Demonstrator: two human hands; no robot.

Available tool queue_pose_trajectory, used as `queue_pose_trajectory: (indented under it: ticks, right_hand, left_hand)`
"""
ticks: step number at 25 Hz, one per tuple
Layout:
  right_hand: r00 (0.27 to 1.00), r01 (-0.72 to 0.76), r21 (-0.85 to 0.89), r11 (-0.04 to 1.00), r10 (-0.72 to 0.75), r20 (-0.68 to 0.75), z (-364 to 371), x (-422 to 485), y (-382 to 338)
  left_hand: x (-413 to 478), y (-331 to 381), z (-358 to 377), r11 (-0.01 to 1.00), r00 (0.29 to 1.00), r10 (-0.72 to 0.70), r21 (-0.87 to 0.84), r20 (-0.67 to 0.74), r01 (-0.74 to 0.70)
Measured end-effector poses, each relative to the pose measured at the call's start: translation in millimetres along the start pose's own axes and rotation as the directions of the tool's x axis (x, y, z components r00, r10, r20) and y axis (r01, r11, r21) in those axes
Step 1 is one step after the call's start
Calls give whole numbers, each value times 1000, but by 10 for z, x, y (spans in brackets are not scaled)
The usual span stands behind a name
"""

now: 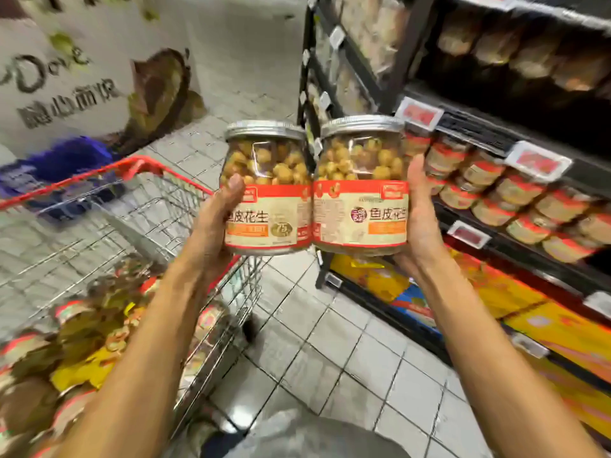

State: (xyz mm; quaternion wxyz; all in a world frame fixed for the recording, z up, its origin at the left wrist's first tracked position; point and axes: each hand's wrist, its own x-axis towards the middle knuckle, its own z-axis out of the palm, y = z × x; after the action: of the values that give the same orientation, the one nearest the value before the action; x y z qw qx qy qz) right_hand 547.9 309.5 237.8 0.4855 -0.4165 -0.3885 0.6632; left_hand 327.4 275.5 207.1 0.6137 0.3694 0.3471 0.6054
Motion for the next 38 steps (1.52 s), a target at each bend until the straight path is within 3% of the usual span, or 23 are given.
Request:
queue_pose_trajectory:
  ticks: [2, 7, 11, 15, 17, 20, 23, 27, 32, 34, 36, 38]
  right_hand:
    - [998, 63, -44, 997, -62, 22, -430, -118, -244]
    - [976, 192, 10, 981, -189, -111, -1560, -197, -807]
    - [958, 214, 54, 975, -199, -209, -1950, 130, -1086]
    - [933, 261, 4, 965, -251, -258, -2175, 752, -1340]
    - [885, 310, -64, 949, -312, -345, -2225, 1098, -1417]
    - [798, 322, -178, 930, -368, -478, -2249, 1539, -1523]
    - [717, 354, -164, 921, -379, -585, -2390, 1941, -1572]
    - [611, 256, -271, 928, -373, -699, -2620, 2372, -1661]
    - [651, 211, -372, 904, -414, -636, -2776, 2621, -1648]
    - [629, 143, -491, 859, -462, -625, -2762, 2612, -1634]
    - [551, 123, -536, 835, -507, -663, -2831, 2557, -1654]
    - [585, 195, -446, 874, -469, -662, -2855, 2463, -1660]
  left_hand:
    - [167, -220, 447, 999, 994, -41, -4, 97, 42]
    - [756, -641, 1599, 995, 970, -84, 73, 230, 69]
    - [1386, -729, 2033, 984, 953, -168, 100, 251, 147]
    - [2168, -730, 2247, 982, 927, -180, 120, 329, 147]
    - [2565, -710, 2292, 980, 918, -179, 142, 353, 136]
    - [3072, -693, 2340, 986, 929, -113, 155, 353, 61]
    - [3488, -773, 2348, 964, 944, -14, 256, 330, -75]
    - [3846, -890, 2345, 897, 959, -4, 425, 283, -122]
    - [4158, -870, 2223, 778, 911, -146, 613, 386, -135]
    - [4143, -860, 2198, 817, 922, -132, 566, 364, -106]
    - [4102, -947, 2158, 913, 967, -60, 405, 248, -47]
    - [3983, -1050, 2145, 945, 993, 15, 322, 117, -53]
